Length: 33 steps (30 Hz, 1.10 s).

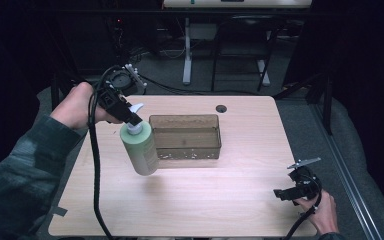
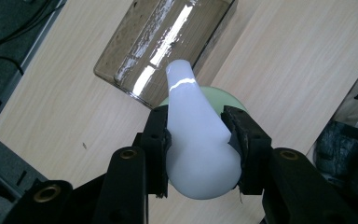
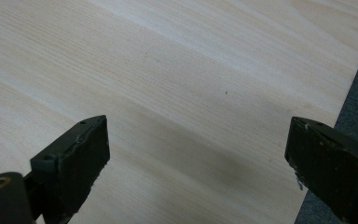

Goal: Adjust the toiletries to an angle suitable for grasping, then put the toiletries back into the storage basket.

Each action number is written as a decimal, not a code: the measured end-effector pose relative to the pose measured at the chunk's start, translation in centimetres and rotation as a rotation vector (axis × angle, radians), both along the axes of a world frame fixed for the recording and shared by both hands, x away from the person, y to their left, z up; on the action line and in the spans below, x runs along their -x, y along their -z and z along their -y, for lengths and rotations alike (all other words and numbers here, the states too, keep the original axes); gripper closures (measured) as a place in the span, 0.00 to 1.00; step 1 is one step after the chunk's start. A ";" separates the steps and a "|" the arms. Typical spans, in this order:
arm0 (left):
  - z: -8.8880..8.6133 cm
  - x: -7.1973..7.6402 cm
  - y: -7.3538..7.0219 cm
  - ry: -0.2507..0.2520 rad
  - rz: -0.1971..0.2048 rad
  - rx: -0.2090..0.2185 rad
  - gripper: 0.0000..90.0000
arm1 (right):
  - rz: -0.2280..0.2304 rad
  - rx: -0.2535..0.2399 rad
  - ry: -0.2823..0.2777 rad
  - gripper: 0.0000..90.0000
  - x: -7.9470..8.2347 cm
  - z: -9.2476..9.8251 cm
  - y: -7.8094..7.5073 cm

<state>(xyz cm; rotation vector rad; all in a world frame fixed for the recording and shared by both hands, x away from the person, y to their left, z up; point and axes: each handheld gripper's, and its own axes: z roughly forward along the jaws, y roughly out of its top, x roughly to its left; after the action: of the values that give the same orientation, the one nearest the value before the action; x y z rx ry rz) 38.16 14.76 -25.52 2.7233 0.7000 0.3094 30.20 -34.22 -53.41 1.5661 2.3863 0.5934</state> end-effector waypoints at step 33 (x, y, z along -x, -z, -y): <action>1.3 -1.1 -3.5 0.010 0.037 -0.002 0.70 | 0.000 -0.005 0.002 0.07 0.1 0.5 -0.1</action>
<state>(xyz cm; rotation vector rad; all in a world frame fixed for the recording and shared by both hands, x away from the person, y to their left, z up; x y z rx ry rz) 39.31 13.46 -21.98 2.7149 0.6764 0.3572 30.08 -34.71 -53.34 1.5710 2.3846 0.5997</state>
